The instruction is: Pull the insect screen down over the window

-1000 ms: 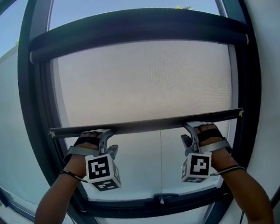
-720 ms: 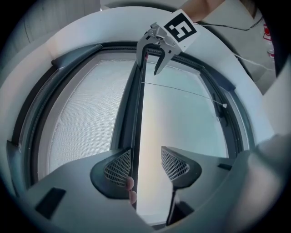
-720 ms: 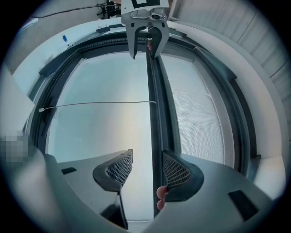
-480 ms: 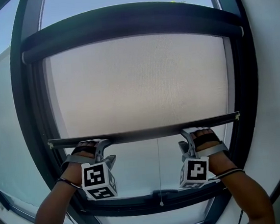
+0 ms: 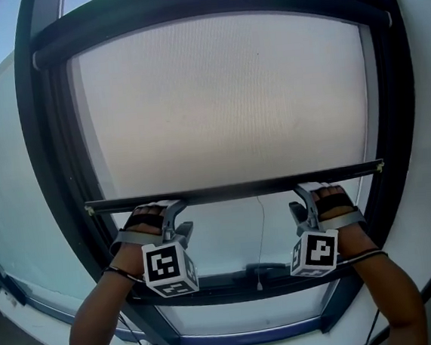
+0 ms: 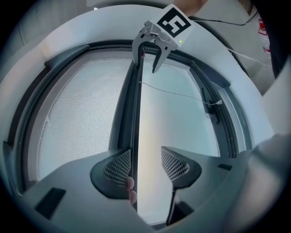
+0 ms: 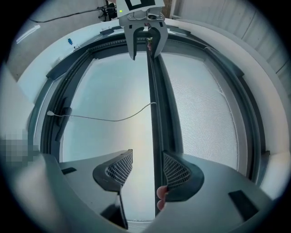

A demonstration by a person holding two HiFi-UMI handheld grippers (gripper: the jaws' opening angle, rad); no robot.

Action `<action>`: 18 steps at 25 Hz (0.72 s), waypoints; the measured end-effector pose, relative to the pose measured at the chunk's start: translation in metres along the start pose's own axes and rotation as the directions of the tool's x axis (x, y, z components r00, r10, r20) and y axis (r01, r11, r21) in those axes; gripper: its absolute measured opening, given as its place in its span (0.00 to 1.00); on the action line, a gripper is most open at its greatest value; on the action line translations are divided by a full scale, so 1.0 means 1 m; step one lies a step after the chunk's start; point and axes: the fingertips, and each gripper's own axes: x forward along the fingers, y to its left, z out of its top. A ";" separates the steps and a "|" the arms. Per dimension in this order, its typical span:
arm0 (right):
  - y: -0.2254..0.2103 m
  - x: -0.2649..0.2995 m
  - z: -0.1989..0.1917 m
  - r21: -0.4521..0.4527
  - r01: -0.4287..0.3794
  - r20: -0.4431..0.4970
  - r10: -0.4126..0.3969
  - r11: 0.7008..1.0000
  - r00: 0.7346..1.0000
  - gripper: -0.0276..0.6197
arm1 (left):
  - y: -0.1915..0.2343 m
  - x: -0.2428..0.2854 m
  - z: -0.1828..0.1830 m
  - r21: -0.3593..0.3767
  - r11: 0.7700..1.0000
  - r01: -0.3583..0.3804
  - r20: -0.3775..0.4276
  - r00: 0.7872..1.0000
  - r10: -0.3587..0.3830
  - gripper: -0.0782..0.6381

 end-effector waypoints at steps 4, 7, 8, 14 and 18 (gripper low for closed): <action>0.026 0.001 0.002 0.003 -0.035 0.008 0.035 0.999 0.999 0.36 | -0.026 0.005 -0.003 -0.010 0.998 0.068 0.013 0.998 -0.068 0.40; 0.046 0.002 0.003 -0.012 -0.047 0.010 0.047 0.999 0.999 0.36 | -0.045 0.009 -0.005 -0.015 0.995 0.097 0.018 0.995 -0.096 0.40; 0.050 0.001 0.002 -0.015 -0.051 0.010 0.051 0.999 0.999 0.36 | -0.049 0.009 -0.003 -0.017 0.995 0.099 0.020 0.995 -0.098 0.40; 0.064 -0.001 0.002 0.032 -0.068 0.024 0.067 0.997 0.997 0.35 | -0.063 0.008 -0.003 -0.018 0.994 0.111 0.007 0.994 -0.111 0.40; 0.077 -0.003 0.003 0.081 -0.083 0.024 0.081 0.993 0.996 0.36 | -0.076 0.009 -0.003 -0.022 0.990 0.137 0.005 0.991 -0.137 0.40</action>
